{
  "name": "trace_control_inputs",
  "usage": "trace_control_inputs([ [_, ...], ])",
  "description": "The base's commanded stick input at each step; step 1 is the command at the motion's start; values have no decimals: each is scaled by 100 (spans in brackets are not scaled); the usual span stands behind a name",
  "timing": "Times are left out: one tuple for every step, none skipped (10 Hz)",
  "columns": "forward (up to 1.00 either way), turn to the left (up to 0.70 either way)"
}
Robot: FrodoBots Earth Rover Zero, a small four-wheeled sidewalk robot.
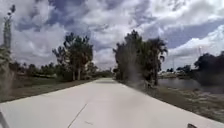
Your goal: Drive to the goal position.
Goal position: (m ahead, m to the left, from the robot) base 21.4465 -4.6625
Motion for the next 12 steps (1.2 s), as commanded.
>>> trace_control_inputs([
  [69,1],
  [69,1],
  [69,1],
  [69,1],
  [69,1],
  [69,1],
  [69,1],
  [69,1],
  [69,1],
  [69,1],
  [69,1],
  [69,1],
])
